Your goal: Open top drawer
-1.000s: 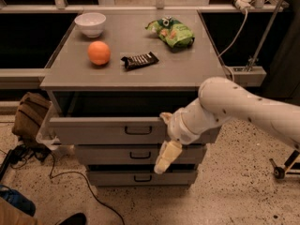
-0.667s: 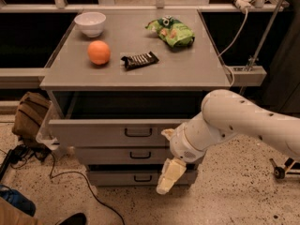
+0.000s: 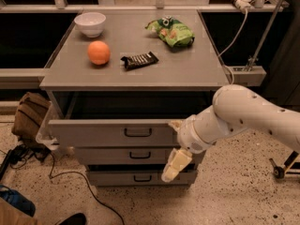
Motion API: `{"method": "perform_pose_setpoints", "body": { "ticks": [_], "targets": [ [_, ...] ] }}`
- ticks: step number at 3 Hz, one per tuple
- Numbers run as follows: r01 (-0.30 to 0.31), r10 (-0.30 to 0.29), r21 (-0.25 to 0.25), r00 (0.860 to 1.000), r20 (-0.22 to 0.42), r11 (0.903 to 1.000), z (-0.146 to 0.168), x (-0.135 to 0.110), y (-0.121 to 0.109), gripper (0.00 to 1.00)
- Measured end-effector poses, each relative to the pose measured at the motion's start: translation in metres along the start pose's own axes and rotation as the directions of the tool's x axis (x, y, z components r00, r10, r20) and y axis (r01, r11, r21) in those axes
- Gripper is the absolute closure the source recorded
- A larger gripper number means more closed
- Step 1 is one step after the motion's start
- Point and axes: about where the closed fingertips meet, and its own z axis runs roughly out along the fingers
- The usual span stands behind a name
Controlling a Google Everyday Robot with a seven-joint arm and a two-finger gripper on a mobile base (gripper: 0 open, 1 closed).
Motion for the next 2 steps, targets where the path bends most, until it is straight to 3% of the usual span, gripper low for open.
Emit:
{"method": "perform_pose_setpoints", "body": {
  "ticks": [2],
  "targets": [
    [-0.015, 0.014, 0.088, 1.0, 0.013, 0.996, -0.023, 0.002, -0.057, 0.0]
  ]
}}
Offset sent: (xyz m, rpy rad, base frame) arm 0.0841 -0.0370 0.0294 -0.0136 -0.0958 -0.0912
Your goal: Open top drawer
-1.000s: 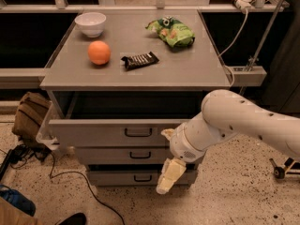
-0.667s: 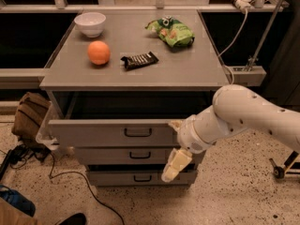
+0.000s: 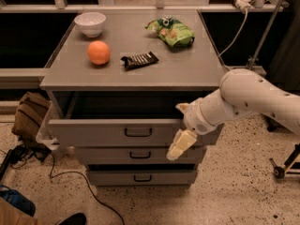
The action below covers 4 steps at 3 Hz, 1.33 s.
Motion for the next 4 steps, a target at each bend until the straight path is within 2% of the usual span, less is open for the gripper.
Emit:
{"method": "perform_pose_setpoints", "body": {
  "ticks": [1, 2, 3, 4],
  "targets": [
    [-0.001, 0.0, -0.037, 1.0, -0.015, 0.9993, 0.016, 0.0, -0.017, 0.0],
    [0.025, -0.03, -0.149, 0.999, -0.029, 0.9885, 0.051, -0.004, -0.013, 0.0],
    [0.058, -0.065, -0.232, 0.998, -0.025, 0.971, 0.069, -0.012, 0.004, 0.0],
    [0.058, -0.066, -0.232, 0.998, -0.025, 0.971, 0.067, -0.013, 0.004, 0.0]
  ]
}}
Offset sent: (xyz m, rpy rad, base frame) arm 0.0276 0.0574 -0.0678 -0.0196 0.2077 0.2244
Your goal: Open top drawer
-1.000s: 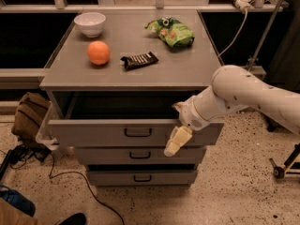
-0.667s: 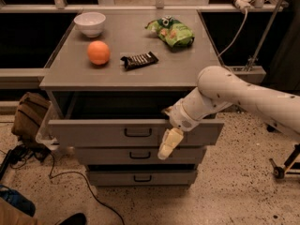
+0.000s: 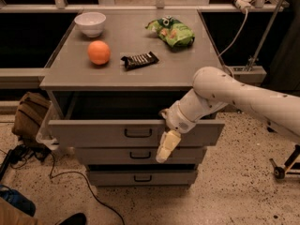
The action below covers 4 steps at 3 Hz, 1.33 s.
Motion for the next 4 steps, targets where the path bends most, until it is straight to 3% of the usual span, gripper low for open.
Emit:
{"method": "perform_pose_setpoints", "body": {
  "ticks": [4],
  "targets": [
    [-0.011, 0.012, -0.036, 1.0, 0.015, 0.9993, 0.005, -0.003, 0.03, 0.0]
  ]
}}
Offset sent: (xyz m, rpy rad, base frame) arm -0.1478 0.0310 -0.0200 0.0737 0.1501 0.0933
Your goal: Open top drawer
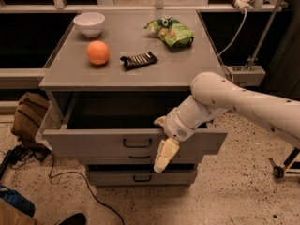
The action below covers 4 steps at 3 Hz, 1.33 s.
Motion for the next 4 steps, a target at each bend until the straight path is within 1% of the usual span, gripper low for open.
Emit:
{"method": "perform_pose_setpoints", "body": {
  "ticks": [1, 2, 3, 4],
  "targets": [
    [-0.011, 0.011, 0.008, 1.0, 0.011, 0.9999, -0.008, -0.008, 0.015, 0.0],
    [-0.059, 0.059, -0.023, 0.998, 0.017, 0.998, -0.006, -0.009, 0.09, 0.0],
    [-0.059, 0.059, -0.026, 0.998, 0.017, 0.9979, -0.005, -0.009, 0.091, 0.0],
    [-0.064, 0.064, -0.06, 0.998, 0.004, 0.9962, -0.003, -0.011, 0.116, 0.0]
  ]
}}
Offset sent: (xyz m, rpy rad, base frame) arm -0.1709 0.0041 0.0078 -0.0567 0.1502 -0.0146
